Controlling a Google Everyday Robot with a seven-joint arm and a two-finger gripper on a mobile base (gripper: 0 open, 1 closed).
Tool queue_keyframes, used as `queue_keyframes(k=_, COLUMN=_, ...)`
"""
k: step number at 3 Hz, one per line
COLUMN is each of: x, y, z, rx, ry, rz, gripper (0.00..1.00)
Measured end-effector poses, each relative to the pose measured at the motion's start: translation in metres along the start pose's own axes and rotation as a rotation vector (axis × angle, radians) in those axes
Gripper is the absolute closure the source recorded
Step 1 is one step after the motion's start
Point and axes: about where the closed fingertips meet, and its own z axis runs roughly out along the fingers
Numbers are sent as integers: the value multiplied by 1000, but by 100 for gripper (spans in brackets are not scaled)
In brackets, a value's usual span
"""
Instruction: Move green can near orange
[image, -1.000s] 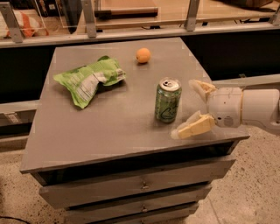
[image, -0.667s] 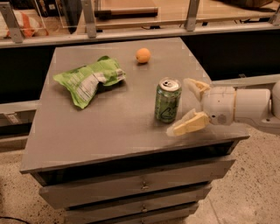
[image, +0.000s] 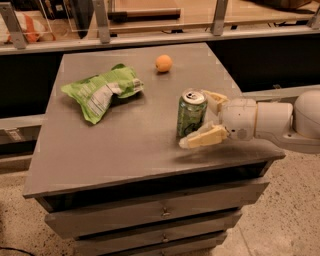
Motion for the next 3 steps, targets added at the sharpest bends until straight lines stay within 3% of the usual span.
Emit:
queue_keyframes(k=2, x=-14, y=-1, z=9, rx=-60, ry=-107, rz=1, gripper=60)
queue_keyframes(k=3, x=-17, y=-4, z=4, rx=-28, ry=-117, rz=23, gripper=83)
